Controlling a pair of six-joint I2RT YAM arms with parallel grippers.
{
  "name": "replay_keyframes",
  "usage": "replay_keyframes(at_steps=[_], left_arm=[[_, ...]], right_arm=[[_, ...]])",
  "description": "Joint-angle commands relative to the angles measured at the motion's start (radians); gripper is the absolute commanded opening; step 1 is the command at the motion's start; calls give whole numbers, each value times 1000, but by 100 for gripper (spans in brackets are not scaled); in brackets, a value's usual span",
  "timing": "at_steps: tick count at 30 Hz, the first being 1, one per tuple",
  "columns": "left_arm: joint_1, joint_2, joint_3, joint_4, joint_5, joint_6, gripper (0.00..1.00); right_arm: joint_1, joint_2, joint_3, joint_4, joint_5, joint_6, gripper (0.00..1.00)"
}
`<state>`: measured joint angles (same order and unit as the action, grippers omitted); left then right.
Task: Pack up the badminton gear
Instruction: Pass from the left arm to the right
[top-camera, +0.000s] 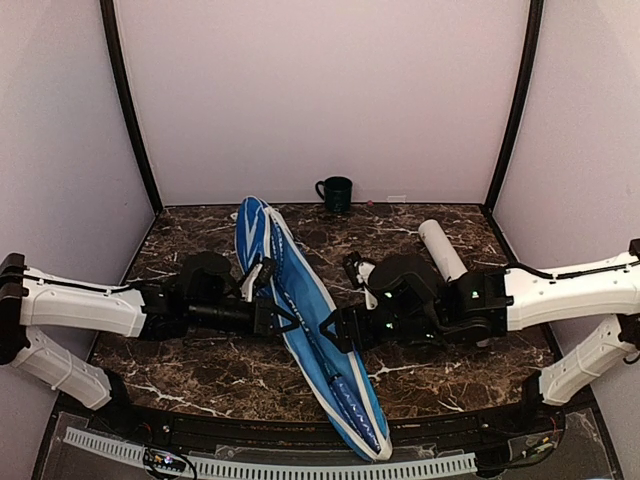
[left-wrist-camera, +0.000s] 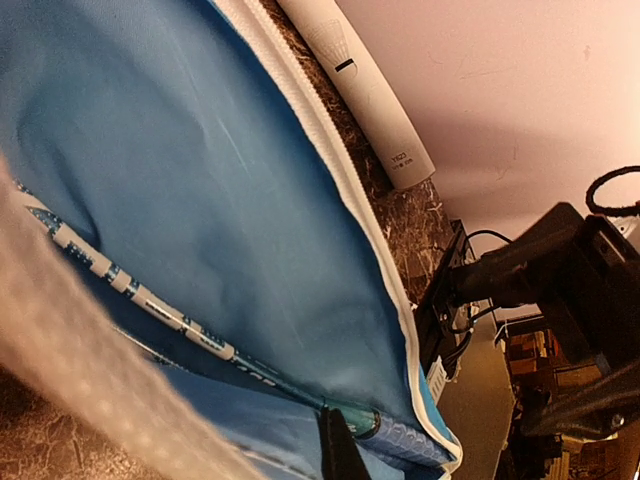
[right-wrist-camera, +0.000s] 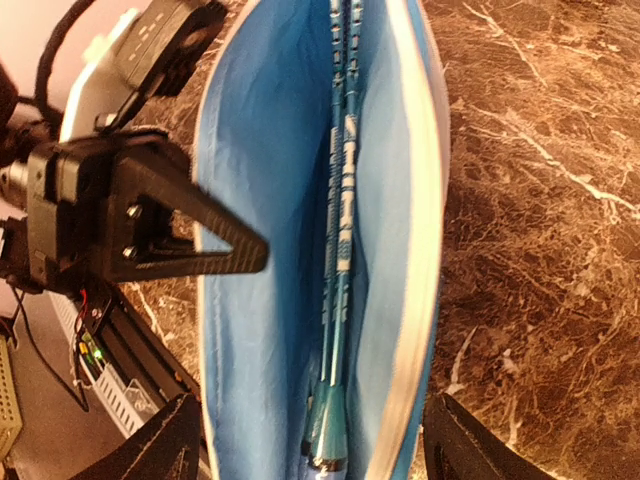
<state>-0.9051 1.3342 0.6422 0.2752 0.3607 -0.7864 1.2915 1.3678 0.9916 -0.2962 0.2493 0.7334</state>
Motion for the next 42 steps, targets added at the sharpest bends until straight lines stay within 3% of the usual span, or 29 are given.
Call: replay_keyframes(at_steps=[1,9,17,30,42], left_arm=[[6,-52,-77,69,7,16,0],[6,-81,-107,71,-14,10,0],[6,-105,-100,78,-32,5,0],[6,-98,-94,80,-34,-7,0],[6,-104,-105,96,-40,-19,0]], right_arm=[[-45,62,56,81,49,-38,78],[-84,210,188,128,27,-180,75],[-58,244,168,163,-48,-280,79],[23,269,142,42,121,-206,82],[36,235,38,111,10,-184,90]])
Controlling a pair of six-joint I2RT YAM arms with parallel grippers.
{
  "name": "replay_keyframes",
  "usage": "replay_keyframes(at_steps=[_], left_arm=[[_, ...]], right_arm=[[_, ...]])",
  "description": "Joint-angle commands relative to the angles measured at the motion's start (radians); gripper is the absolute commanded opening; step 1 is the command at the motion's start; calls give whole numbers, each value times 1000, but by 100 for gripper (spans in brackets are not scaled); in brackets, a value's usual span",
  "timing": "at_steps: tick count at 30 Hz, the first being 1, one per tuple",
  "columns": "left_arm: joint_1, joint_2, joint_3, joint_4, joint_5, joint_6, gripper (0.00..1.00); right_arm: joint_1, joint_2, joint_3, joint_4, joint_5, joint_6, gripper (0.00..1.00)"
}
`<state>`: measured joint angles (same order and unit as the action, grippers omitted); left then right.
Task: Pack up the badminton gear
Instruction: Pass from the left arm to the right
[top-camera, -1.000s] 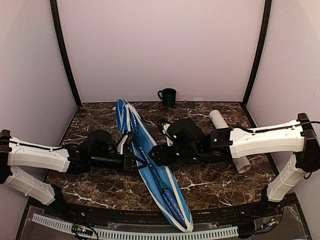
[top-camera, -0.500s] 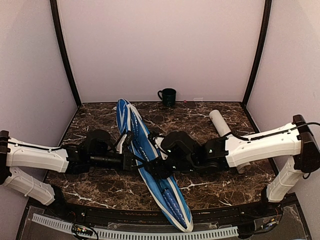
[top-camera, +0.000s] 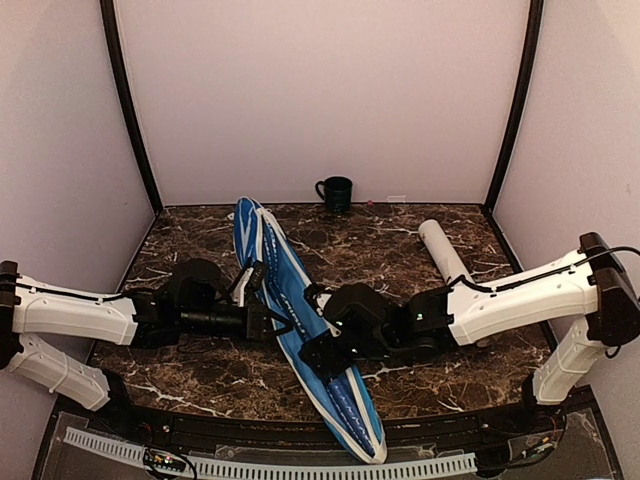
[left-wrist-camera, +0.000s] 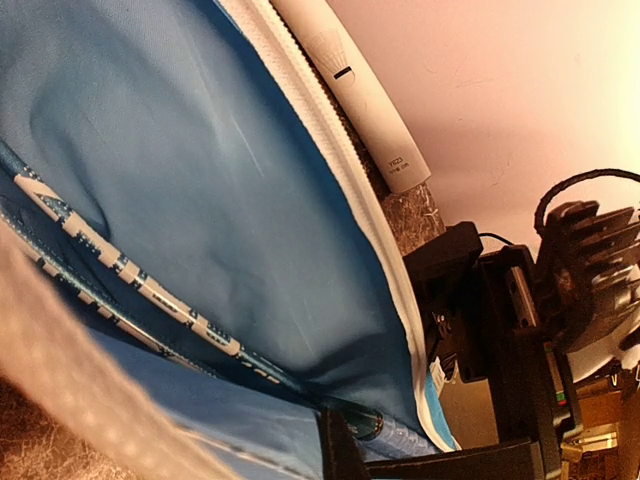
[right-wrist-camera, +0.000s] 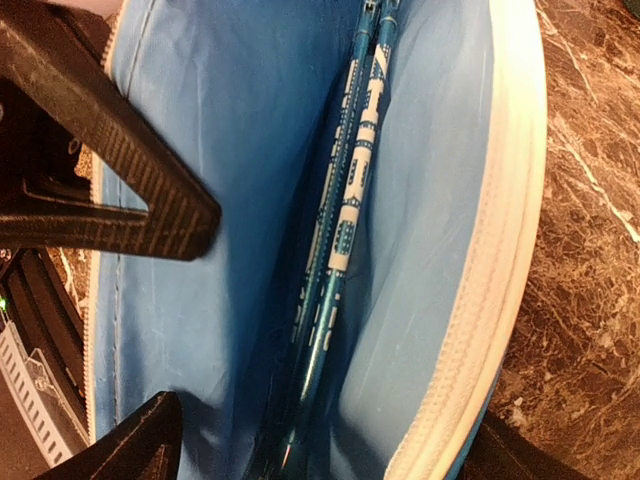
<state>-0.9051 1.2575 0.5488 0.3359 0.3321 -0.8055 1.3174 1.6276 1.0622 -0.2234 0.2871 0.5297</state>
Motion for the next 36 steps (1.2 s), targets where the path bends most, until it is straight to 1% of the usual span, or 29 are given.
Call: replay_keyframes(at_steps=[1,4,7,9,12,16,21,23,25,27,29,34,36], left_arm=[[6,-31,-12,33,-15,-1,0],[6,-36,-13,23,-22,-1,0],[6,-35,-11,21,-27,-1,0],[6,-33,-11,24,-27,-4,0],[6,-30,-7,22,-31,-10,0],[6,-35,-1,12,-38,-19,0],[6,-46,-2,-2,-69,-50,0],[6,-43,-2,-1,-77,-65,0],[6,-41,0,-5,-91,-79,0],[6,-41,0,-4,-101,-91,0],[6,-42,-1,0,-109,-100,0],[11,-53,9,-14,-126,-108,0],[12,-60,10,-24,-130,-111,0]], right_arm=[[10,-27,-41,52,-48,16,90],[11,-93,-77,151,-130,13,90],[10,-117,-100,233,-213,23,90],[12,-91,-87,236,-246,26,90],[25,-43,-53,220,-244,22,89],[52,27,9,163,-184,4,88],[103,97,140,1,-4,-20,84],[121,140,194,-83,65,-16,79],[138,178,255,-159,129,-8,71],[153,214,308,-225,202,12,60],[158,242,341,-269,234,42,49],[158,239,344,-293,287,115,22],[158,229,338,-297,300,136,13]])
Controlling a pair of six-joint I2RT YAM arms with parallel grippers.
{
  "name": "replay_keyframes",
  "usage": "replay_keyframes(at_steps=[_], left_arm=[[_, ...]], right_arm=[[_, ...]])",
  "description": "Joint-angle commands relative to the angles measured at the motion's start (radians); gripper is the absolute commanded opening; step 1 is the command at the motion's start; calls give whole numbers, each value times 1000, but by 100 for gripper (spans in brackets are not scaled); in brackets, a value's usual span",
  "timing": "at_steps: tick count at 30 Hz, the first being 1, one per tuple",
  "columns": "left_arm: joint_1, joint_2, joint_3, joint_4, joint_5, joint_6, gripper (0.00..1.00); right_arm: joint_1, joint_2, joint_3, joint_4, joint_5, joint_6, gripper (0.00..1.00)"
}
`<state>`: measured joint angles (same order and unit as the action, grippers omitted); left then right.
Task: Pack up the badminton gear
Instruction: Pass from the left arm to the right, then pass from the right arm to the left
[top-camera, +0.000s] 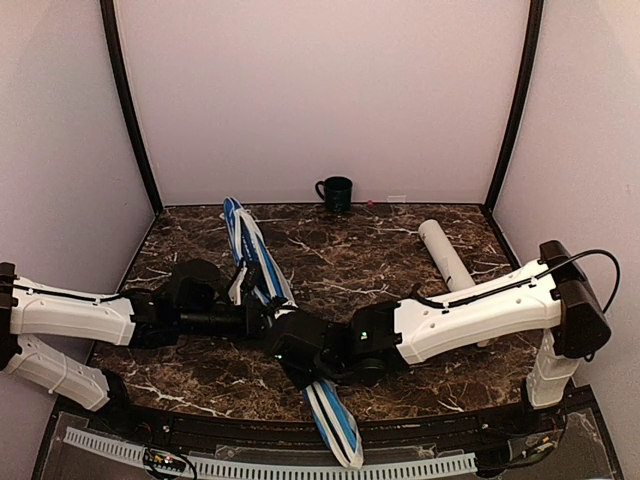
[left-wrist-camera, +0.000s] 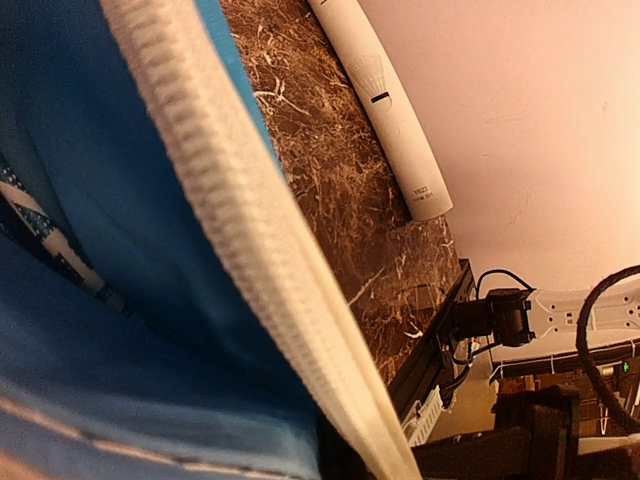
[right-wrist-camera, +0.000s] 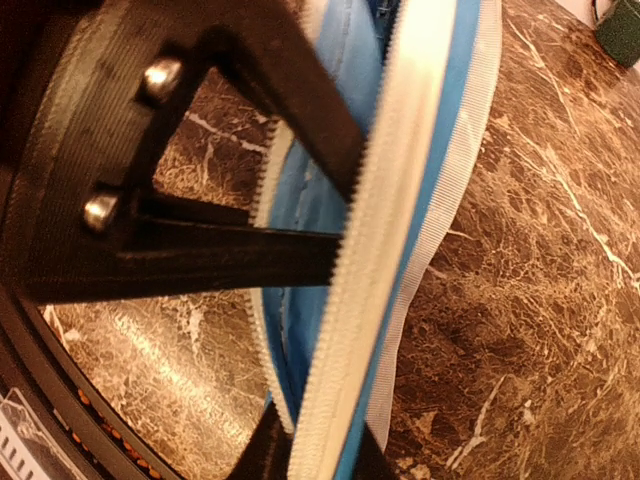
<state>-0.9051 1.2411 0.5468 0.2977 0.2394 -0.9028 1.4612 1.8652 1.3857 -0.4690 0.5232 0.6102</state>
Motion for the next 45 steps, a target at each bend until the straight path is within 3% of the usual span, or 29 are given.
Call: replay_keyframes(at_steps=[1,3,8,14,22,27,34,42,45], left_arm=[[12,-49,10,8,-41,-16,0],[16,-63,13,-10,-48,-16,5],[30,-137,32,-125,-99,15,39],[77,-233,75,-293,-202,51,61],[176,-57,244,-311,-129,79,89],[217,107,420,-410,-131,155,92],[240,189,527,-515,-183,241,93],[241,212,546,-599,-196,283,92],[239,216,547,-621,-201,290,87]], right_arm=[[13,-14,10,-53,69,66,7],[12,-26,-2,-56,79,84,0],[-9,-75,-63,-25,77,127,0],[-27,-124,-118,39,50,127,0],[-26,-110,-117,64,26,118,0],[-24,-107,-114,91,8,107,0],[-11,-74,-70,85,16,82,0],[3,38,53,-10,57,46,0],[4,57,77,-24,64,41,0]])
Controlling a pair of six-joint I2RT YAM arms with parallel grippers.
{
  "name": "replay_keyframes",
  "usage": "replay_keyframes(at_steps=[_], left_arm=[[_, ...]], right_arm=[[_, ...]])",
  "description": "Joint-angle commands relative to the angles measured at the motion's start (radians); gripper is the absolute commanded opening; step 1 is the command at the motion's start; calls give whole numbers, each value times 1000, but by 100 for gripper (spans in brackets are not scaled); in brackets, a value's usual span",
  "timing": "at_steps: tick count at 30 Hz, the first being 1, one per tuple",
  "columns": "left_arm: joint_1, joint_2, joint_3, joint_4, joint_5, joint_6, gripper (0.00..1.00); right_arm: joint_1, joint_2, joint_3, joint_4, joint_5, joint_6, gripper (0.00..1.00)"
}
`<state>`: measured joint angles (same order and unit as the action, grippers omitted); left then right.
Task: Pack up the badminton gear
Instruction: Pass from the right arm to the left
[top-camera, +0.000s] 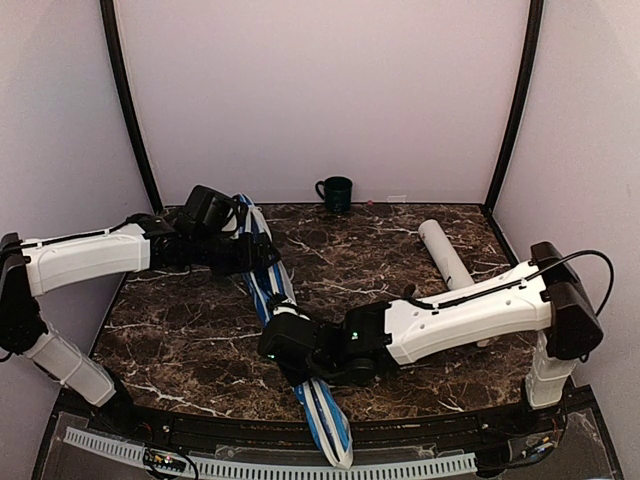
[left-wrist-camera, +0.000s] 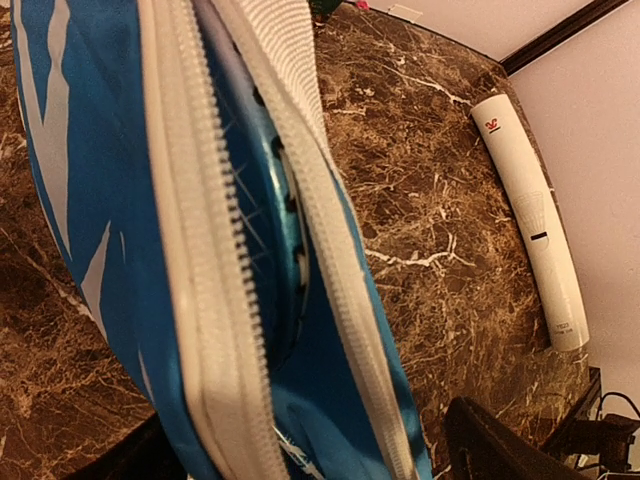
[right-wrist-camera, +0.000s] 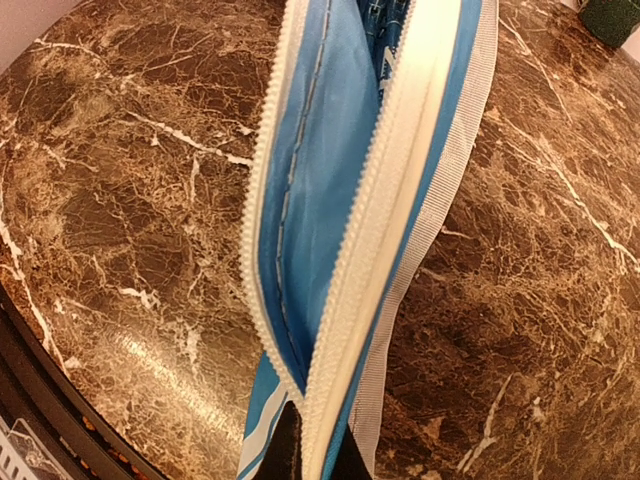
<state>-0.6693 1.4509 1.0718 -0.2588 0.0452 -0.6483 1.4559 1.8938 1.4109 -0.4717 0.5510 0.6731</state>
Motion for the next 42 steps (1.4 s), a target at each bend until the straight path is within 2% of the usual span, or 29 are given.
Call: replay_keyframes(at_steps=[1,5,13,14,15,17,19,22,27,32,35,42], left_arm=[[5,4,17,-64,-4,38,82],[4,2,-2,-35,35,45,47],[5,69,79,-44,114,88,5],[5,78,100,-51,118,98,1],[5,88,126,-63,120,112,0],[6,105,185,-98,123,148,0],[14,128,247,-130,155,200,0],[25,154,323,-148,281,332,0],[25,243,505,-326,426,567,0],[24,272,619,-432,519,723,0],[23,272,654,-469,577,779,0],[-25,248,617,-485,569,827,0]], right_arm=[[9,29,55,-21,36,-21,0],[9,53,87,-40,47,-20,0],[8,83,169,-45,56,-35,0],[7,77,172,-39,53,-37,5],[6,63,166,-29,53,-39,15],[5,3,136,10,38,-52,41],[1,-78,78,70,28,-70,60],[-15,-231,-41,178,3,-101,72],[-64,-483,-226,277,-30,-139,78],[-191,-657,-405,344,-109,-123,79],[-265,-712,-464,357,-164,-121,79],[-365,-751,-534,484,-319,-147,77]])
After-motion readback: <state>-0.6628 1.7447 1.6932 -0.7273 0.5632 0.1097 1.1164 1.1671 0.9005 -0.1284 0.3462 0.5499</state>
